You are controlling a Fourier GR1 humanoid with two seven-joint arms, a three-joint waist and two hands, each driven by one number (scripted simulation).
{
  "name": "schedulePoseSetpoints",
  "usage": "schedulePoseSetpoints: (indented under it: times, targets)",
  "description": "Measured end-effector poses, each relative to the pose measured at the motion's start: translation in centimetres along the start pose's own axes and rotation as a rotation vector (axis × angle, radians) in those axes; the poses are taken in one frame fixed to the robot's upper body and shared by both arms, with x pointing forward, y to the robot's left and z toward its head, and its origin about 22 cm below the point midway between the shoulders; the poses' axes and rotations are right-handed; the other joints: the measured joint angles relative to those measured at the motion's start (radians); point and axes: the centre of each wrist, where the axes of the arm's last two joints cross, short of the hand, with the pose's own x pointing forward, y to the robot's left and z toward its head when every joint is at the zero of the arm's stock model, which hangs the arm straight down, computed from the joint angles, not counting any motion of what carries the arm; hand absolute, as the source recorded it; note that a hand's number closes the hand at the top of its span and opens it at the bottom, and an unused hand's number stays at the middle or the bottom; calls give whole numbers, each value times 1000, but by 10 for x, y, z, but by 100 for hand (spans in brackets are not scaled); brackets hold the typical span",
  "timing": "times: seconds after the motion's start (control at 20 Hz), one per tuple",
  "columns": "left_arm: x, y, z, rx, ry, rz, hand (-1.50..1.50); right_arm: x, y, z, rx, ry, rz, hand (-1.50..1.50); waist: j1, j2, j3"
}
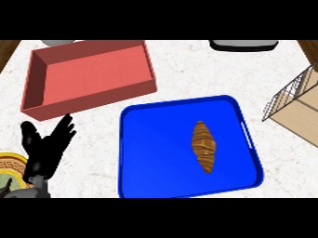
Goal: Pick the lemon from the tray and place it in the tiered shelf
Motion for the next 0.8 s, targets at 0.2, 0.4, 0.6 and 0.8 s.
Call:
schedulePoseSetpoints:
  times: [0.2, 0.4, 0.6, 0.8]
  targets:
    - [-1, 5, -3, 2, -4, 0, 0, -16, 3, -23, 28, 33, 65, 150, 4, 2, 0]
    - [-1, 1, -4, 5, 3, 0, 0, -21, 12, -36, 45, 57, 109, 150, 8, 3, 1]
    - [-1, 4, 0, 5, -1, -12, 0, -36, 21, -50, 47, 71, 122, 150, 9, 3, 1]
    - [2, 2, -6, -2, -8, -6, 0, -51, 27, -68, 38, 76, 133, 150, 9, 4, 1]
